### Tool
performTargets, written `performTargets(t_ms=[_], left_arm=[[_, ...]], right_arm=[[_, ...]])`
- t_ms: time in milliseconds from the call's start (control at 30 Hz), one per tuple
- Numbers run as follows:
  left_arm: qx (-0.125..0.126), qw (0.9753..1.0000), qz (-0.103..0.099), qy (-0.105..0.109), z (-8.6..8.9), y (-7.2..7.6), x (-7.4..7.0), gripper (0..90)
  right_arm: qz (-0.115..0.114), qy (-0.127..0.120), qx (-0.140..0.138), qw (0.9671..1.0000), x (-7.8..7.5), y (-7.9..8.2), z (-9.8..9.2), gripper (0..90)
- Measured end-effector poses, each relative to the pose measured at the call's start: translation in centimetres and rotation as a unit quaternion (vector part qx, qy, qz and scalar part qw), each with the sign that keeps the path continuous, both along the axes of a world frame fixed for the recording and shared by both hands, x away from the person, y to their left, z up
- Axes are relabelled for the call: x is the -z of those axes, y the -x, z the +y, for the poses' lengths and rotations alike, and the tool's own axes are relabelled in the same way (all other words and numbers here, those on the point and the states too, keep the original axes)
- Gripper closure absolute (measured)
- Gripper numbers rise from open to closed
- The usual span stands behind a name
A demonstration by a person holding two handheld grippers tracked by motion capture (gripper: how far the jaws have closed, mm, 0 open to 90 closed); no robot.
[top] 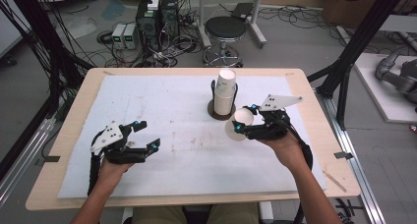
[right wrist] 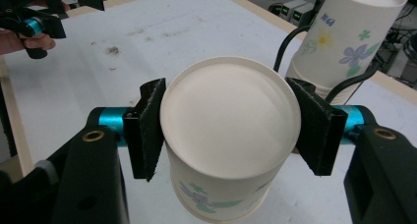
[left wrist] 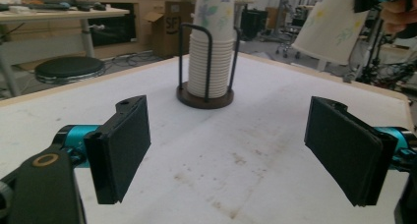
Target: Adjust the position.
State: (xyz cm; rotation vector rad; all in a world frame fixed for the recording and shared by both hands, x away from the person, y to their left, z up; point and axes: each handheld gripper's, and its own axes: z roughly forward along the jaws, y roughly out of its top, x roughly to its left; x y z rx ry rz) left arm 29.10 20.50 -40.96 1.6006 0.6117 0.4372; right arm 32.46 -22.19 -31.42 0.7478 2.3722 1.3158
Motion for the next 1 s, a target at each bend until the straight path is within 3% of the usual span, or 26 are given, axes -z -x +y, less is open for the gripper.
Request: performTargets(t_ms=[167, 333, 767, 1000], left_arm=[[0.036, 0.9993, 0.002, -0.002, -1.2, -0.1, -0.4, 18.2], [0.075, 0.9971, 0.005, -0.01, -2.9, -0.3, -0.8, 17.6], [0.125, 0.9918, 0.0, -0.027, -6.1, -1.0, -1.9, 16.3], [0.157, 0.9866, 0.002, -0.046, -9.1, -1.9, -1.9, 16.2]], right_arm=[[0.004, -0.004, -0.012, 0.9999, 0.6, 0.2, 0.7, 36.4], [0.008, -0.004, -0.027, 0.9996, 0.9, 0.3, 1.8, 36.4], [0.013, -0.01, -0.055, 0.9983, 1.1, 0.5, 3.6, 36.4], [0.017, -0.01, -0.07, 0.9973, 1.1, 0.6, 4.4, 36.3]])
